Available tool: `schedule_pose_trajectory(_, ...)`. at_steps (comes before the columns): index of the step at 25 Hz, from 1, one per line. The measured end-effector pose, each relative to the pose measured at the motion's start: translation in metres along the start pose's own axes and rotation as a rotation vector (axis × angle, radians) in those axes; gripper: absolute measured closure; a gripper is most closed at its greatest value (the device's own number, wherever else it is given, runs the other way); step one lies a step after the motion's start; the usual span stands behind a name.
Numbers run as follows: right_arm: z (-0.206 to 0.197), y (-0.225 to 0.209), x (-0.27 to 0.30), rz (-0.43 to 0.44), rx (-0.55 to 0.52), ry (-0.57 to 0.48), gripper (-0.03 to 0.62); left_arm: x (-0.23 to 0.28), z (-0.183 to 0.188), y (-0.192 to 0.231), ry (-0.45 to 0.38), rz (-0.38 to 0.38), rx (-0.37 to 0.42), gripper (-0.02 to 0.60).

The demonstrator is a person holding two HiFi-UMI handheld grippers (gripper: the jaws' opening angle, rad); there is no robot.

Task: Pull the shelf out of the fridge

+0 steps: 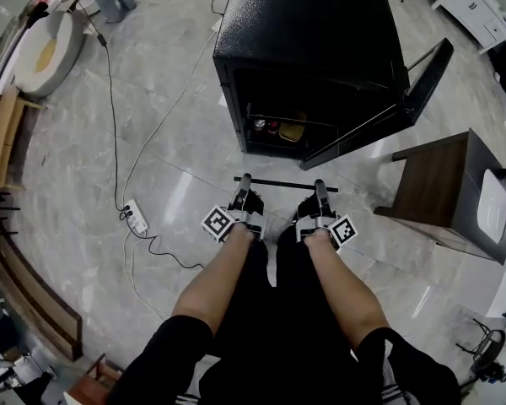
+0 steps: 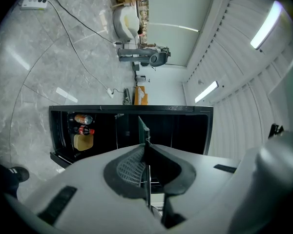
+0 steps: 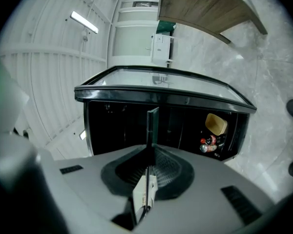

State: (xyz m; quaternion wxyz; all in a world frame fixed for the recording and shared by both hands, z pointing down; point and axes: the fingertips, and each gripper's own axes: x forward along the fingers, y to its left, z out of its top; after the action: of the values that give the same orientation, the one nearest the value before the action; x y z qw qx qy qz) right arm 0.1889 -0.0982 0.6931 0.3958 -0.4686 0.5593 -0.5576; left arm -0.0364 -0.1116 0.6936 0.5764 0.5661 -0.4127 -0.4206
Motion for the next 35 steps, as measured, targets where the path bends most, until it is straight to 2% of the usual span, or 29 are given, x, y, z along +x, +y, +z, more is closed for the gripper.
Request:
schedule_pose_trajectory(7, -0.013, 0.020, -0.026, 0.010, -0.032, 0.021, 0.556, -0.029, -0.001, -0.017, 0.011, -0.005, -0.004, 0.545)
schedule_pose_trajectory(12, -0.020, 0.039, -0.041, 0.040, -0.026, 0.057, 0.556, -0.048, -0.004, -0.041, -0.011, -0.019, -0.027, 0.546)
schedule_pose_trajectory(16, -0.017, 0.053, -0.053, 0.068, -0.021, 0.064, 0.556, -0.060, -0.011, -0.058, -0.021, -0.035, -0.016, 0.546)
schedule_pose_trajectory(26, -0.018, 0.080, -0.107, 0.098, 0.010, 0.118, 0.556, -0.107, -0.040, -0.097, -0.023, -0.059, 0.030, 0.546)
schedule_pose_trajectory(31, -0.011, 0.095, -0.141, 0.115, 0.028, 0.109, 0.556, -0.132, -0.065, -0.117, -0.010, -0.061, 0.042, 0.546)
schedule_pose_trajectory(35, -0.015, 0.107, -0.163, 0.127, 0.008, 0.142, 0.556, -0.157, -0.074, -0.130, -0.008, -0.056, 0.055, 0.546)
